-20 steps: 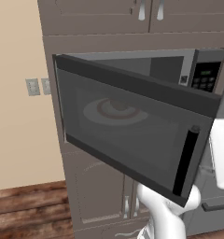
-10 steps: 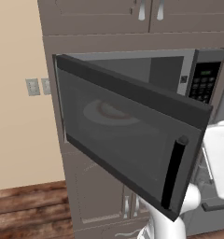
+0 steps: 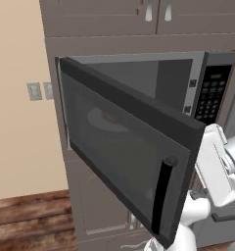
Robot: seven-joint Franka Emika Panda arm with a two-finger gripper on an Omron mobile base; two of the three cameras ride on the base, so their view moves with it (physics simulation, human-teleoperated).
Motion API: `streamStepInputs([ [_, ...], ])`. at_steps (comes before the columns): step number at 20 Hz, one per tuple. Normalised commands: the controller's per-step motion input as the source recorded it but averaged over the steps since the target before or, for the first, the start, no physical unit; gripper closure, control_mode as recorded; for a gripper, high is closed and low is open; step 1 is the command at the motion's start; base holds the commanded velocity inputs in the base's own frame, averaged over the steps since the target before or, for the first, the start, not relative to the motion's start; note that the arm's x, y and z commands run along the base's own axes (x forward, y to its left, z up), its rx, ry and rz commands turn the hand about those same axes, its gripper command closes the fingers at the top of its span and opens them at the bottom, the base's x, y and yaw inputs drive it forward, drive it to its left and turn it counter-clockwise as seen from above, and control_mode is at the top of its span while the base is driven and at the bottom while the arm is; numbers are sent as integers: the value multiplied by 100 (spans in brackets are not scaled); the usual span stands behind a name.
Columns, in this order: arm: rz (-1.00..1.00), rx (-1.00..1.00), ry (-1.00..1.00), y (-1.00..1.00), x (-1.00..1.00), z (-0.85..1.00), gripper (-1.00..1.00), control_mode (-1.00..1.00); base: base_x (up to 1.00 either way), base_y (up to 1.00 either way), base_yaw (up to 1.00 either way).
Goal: Retrieve the reheated potato from the microwave, then place the potato, cheese, and condiment on the cutting board.
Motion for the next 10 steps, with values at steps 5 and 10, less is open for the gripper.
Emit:
streamStepInputs([
  [5,18,0,-14,65,-12,-11,-100,-100,0,0,0],
  [10,13,0,-18,65,-6,-19,-100,-100,0,0,0],
])
